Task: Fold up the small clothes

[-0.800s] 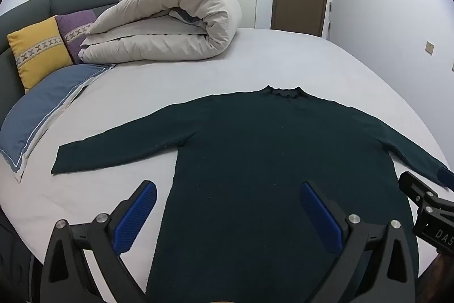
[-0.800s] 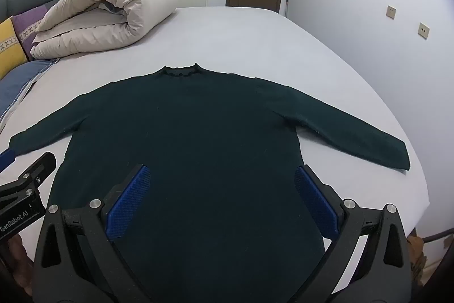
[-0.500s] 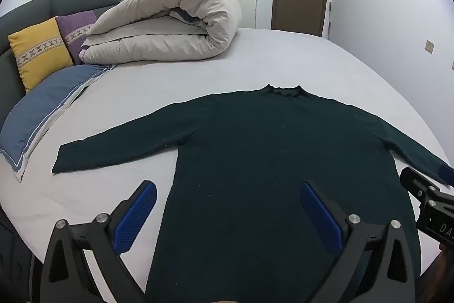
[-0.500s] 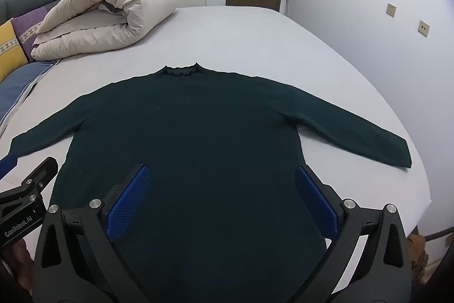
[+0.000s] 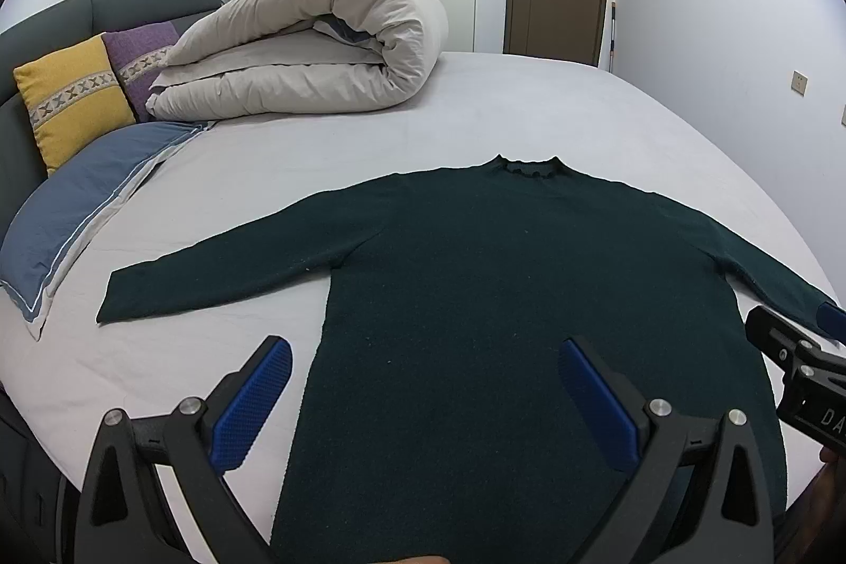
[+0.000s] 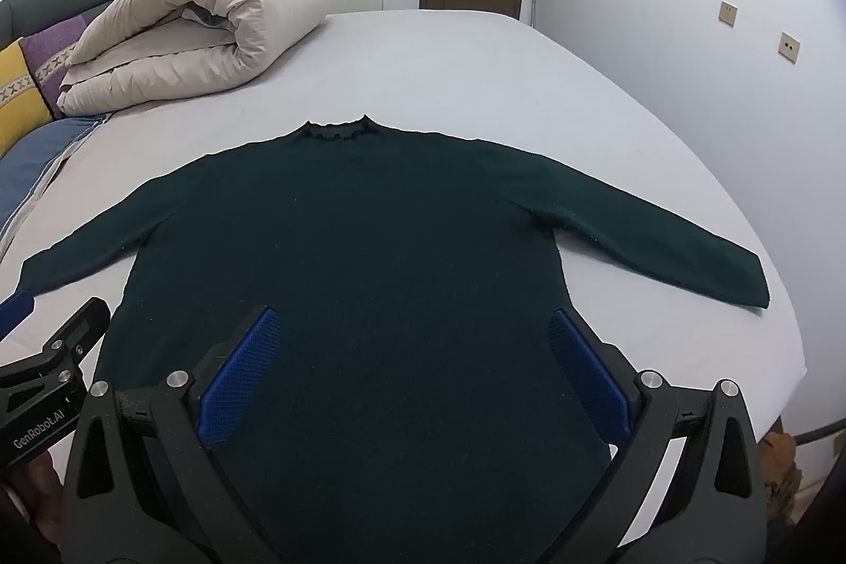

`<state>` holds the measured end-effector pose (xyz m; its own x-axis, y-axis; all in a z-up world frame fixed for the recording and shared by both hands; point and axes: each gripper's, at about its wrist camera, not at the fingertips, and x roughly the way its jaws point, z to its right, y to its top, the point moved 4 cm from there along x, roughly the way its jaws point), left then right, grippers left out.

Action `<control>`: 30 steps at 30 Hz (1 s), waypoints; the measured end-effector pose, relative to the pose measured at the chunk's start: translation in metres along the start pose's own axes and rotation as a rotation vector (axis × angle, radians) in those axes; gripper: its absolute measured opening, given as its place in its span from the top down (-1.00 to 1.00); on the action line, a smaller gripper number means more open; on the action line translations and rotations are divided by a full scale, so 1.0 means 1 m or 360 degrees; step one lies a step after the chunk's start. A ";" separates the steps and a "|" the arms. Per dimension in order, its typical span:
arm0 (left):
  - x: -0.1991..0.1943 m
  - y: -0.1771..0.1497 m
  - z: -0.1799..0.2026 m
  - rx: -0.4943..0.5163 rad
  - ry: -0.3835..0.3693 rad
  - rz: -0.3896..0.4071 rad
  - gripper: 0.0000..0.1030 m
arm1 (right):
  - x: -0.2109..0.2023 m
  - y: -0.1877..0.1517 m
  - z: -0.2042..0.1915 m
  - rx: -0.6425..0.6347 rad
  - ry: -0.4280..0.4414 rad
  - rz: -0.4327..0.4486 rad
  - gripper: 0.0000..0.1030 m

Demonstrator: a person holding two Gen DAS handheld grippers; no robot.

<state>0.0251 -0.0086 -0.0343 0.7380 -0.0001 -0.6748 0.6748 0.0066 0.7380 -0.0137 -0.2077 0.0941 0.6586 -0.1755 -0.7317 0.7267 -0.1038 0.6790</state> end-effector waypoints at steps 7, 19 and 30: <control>0.000 0.002 -0.003 -0.0004 -0.0001 0.0001 -1.00 | 0.002 0.000 0.000 0.0001 0.0004 -0.0002 -1.00; 0.000 0.002 -0.002 0.0003 -0.0001 0.0001 -1.00 | 0.005 -0.006 -0.004 0.0008 0.0008 -0.0008 -1.00; 0.001 0.001 -0.001 0.0002 -0.0003 -0.0001 -1.00 | 0.005 -0.007 -0.006 0.0008 0.0009 -0.0010 -1.00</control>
<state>0.0263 -0.0071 -0.0346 0.7374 -0.0017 -0.6754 0.6754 0.0053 0.7374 -0.0146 -0.2019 0.0851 0.6551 -0.1691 -0.7363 0.7299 -0.1100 0.6747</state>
